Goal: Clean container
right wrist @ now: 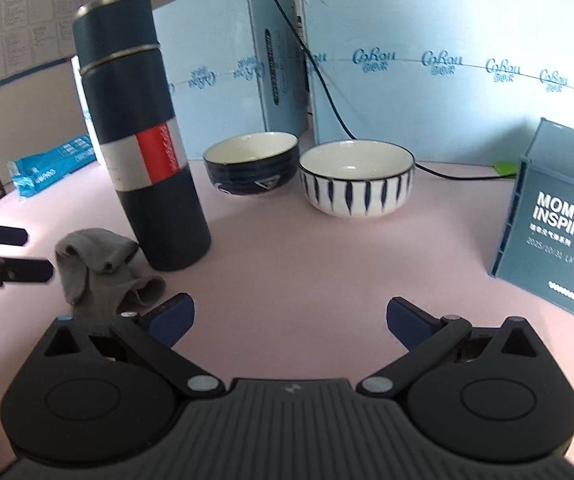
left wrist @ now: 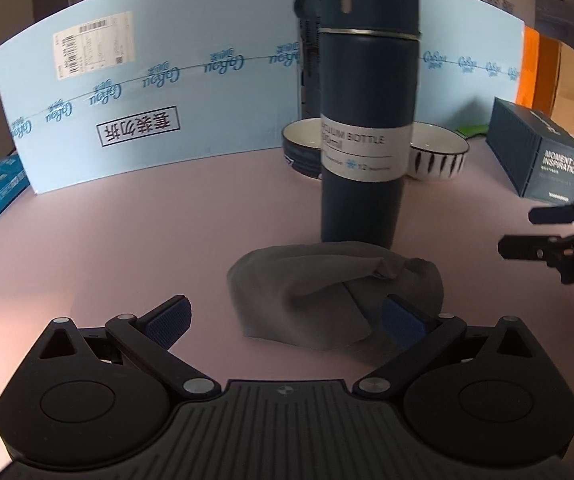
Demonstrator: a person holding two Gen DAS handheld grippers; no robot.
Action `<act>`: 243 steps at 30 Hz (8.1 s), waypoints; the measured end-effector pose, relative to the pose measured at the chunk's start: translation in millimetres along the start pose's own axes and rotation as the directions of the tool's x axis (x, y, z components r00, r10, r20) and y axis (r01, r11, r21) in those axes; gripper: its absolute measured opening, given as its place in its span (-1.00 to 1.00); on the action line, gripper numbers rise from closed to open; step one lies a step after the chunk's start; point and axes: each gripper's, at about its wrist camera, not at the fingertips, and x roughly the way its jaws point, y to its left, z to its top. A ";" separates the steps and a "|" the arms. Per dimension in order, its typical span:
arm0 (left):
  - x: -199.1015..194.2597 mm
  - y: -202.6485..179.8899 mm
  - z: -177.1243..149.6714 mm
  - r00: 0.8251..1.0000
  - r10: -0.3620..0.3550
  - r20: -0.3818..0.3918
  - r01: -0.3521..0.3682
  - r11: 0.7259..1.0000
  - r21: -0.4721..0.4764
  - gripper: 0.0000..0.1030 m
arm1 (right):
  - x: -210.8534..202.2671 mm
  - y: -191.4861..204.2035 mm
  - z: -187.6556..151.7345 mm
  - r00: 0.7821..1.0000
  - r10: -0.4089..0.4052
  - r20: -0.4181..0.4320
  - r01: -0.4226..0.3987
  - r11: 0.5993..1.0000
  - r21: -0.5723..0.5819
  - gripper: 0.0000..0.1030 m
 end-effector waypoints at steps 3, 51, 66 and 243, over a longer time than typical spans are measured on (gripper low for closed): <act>4.0 -20.1 2.8 0.999 0.004 -0.036 -0.002 0.999 0.042 0.98 | -4.6 3.3 28.3 0.991 0.128 0.026 -0.124 0.985 -0.122 1.00; -50.4 -10.7 32.8 0.951 0.301 -0.073 -0.297 0.820 -0.489 0.98 | 66.5 11.3 223.7 0.489 0.785 -0.379 -0.831 0.288 -0.476 1.00; -33.0 -33.3 31.7 0.953 0.289 -0.088 -0.297 0.836 -0.461 0.98 | 70.6 13.9 214.7 0.549 0.752 -0.366 -0.815 0.384 -0.434 0.37; -44.1 -45.3 71.0 0.934 0.241 0.266 -0.074 0.855 -0.514 -0.61 | 48.2 9.3 221.1 0.688 0.676 -0.264 -0.723 0.612 -0.319 0.35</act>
